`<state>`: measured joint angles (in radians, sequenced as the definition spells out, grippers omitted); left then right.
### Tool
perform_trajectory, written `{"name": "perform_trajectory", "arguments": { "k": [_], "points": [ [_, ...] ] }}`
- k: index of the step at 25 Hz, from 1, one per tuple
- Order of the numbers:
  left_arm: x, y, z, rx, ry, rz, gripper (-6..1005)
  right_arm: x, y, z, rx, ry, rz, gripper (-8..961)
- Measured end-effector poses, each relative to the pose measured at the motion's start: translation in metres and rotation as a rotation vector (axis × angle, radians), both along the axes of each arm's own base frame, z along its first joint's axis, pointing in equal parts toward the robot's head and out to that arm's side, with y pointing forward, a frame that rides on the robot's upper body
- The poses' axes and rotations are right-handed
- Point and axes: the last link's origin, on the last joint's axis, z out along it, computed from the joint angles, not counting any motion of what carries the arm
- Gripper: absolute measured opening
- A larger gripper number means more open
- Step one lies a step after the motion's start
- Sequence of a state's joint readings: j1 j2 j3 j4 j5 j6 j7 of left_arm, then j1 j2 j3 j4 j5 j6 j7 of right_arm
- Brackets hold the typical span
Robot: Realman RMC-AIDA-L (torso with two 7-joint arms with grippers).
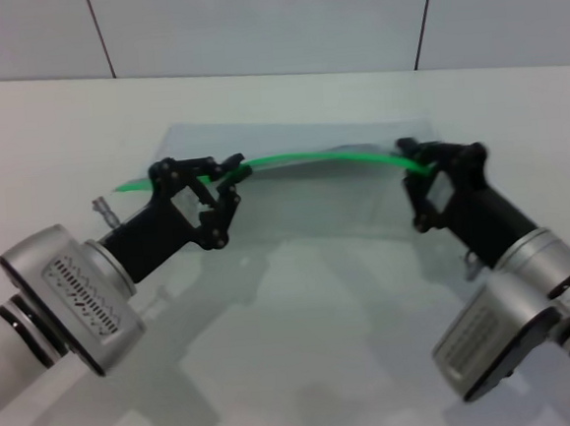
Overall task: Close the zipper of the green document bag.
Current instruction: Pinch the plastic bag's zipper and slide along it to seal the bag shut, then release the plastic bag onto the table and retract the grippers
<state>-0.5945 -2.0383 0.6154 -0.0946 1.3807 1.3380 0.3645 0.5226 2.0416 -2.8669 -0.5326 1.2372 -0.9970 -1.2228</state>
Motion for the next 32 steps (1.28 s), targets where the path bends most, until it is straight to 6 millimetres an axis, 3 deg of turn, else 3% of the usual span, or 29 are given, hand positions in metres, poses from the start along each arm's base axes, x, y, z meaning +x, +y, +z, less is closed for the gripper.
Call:
{"name": "perform_trajectory", "arguments": {
  "k": [10,21,29,32],
  "points": [
    [-0.015,-0.006,0.012,0.073,-0.048,0.074,77,0.030,0.005,0.027,0.133,0.063,-0.114,57],
    [-0.003,-0.007,0.018,0.111,-0.143,0.039,167,0.037,0.007,0.062,0.351,0.220,-0.178,58],
    [0.008,-0.013,0.029,0.088,-0.313,0.011,232,0.034,-0.006,0.082,0.390,0.547,-0.144,268],
    [0.009,-0.012,0.037,0.074,-0.416,0.031,355,0.033,-0.009,0.086,0.356,0.697,-0.140,375]
  ]
}}
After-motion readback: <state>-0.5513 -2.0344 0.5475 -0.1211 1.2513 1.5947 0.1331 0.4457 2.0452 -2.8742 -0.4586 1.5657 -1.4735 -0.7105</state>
